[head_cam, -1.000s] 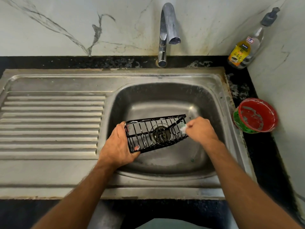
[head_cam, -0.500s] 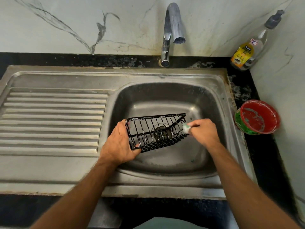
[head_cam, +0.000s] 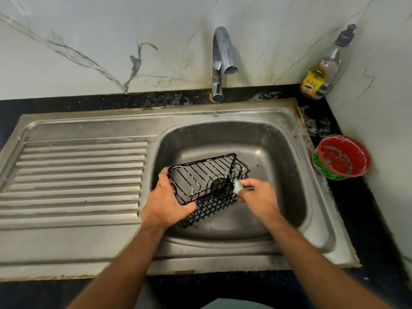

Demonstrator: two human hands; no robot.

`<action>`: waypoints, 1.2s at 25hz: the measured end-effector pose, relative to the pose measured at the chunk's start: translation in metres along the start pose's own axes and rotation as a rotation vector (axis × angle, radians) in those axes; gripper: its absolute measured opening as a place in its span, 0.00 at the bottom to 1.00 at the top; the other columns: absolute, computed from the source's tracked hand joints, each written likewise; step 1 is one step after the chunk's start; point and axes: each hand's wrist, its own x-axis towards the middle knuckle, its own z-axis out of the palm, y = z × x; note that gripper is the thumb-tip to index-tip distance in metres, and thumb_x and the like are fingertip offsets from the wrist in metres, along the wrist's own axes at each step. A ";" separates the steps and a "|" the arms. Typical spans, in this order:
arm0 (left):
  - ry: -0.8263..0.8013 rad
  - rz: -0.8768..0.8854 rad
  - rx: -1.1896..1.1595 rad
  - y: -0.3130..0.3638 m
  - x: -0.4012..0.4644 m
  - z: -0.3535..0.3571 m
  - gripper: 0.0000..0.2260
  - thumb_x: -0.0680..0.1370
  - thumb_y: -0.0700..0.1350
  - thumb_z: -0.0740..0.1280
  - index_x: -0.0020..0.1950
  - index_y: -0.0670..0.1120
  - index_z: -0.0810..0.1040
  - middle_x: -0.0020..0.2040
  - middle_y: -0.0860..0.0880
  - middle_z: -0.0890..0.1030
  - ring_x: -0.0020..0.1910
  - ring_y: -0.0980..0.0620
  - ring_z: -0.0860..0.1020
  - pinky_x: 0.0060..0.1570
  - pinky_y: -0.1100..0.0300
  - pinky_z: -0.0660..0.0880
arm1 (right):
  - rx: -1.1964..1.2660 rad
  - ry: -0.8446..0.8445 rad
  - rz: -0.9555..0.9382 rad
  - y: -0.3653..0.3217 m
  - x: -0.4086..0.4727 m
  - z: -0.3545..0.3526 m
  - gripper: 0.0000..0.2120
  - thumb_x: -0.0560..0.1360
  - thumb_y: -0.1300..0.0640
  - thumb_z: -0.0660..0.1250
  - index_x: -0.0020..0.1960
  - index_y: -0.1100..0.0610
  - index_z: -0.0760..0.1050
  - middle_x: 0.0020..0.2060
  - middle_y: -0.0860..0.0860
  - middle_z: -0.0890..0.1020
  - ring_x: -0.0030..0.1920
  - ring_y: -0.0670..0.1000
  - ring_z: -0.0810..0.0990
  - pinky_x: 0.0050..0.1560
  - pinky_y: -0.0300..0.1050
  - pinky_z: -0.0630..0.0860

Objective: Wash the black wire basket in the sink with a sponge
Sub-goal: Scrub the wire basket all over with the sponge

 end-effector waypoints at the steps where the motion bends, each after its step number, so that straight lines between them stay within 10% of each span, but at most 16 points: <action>1: 0.009 0.026 -0.018 0.000 -0.002 -0.001 0.57 0.63 0.58 0.78 0.81 0.54 0.44 0.74 0.48 0.71 0.64 0.43 0.78 0.66 0.48 0.75 | 0.042 0.005 -0.014 -0.004 -0.005 0.002 0.15 0.73 0.63 0.72 0.52 0.44 0.83 0.40 0.45 0.86 0.37 0.45 0.86 0.45 0.41 0.82; 7: -0.011 0.173 -0.004 -0.007 -0.004 -0.004 0.40 0.66 0.56 0.75 0.74 0.63 0.59 0.77 0.50 0.57 0.70 0.44 0.72 0.68 0.50 0.72 | 0.099 0.012 -0.053 -0.037 -0.036 0.025 0.13 0.76 0.60 0.70 0.49 0.41 0.84 0.37 0.43 0.86 0.35 0.44 0.84 0.33 0.38 0.77; 11: -0.079 0.173 0.016 -0.010 -0.006 -0.008 0.38 0.67 0.57 0.75 0.73 0.63 0.59 0.77 0.49 0.57 0.71 0.42 0.71 0.68 0.49 0.71 | 0.160 0.064 -0.046 -0.058 -0.054 0.040 0.10 0.75 0.54 0.70 0.46 0.38 0.85 0.39 0.39 0.86 0.44 0.45 0.86 0.52 0.45 0.81; 16: -0.042 0.218 0.049 -0.012 -0.002 -0.006 0.39 0.65 0.63 0.70 0.72 0.56 0.59 0.73 0.50 0.58 0.63 0.45 0.77 0.61 0.52 0.76 | 0.235 0.090 -0.013 -0.059 -0.078 0.044 0.17 0.77 0.65 0.69 0.49 0.42 0.84 0.42 0.45 0.87 0.41 0.49 0.87 0.50 0.52 0.83; 26: -0.086 0.136 0.020 -0.005 0.016 -0.004 0.42 0.69 0.66 0.73 0.73 0.50 0.58 0.66 0.47 0.61 0.56 0.48 0.79 0.58 0.54 0.79 | 0.017 0.083 -0.236 -0.076 -0.068 0.078 0.16 0.76 0.64 0.71 0.53 0.42 0.83 0.50 0.37 0.83 0.50 0.26 0.77 0.49 0.20 0.69; 30: -0.128 0.089 -0.051 -0.003 0.024 -0.008 0.41 0.71 0.67 0.71 0.75 0.49 0.58 0.67 0.47 0.62 0.60 0.47 0.77 0.61 0.54 0.76 | -0.013 0.148 -0.196 -0.058 -0.040 0.078 0.15 0.77 0.61 0.71 0.60 0.45 0.82 0.53 0.42 0.83 0.45 0.36 0.80 0.54 0.29 0.76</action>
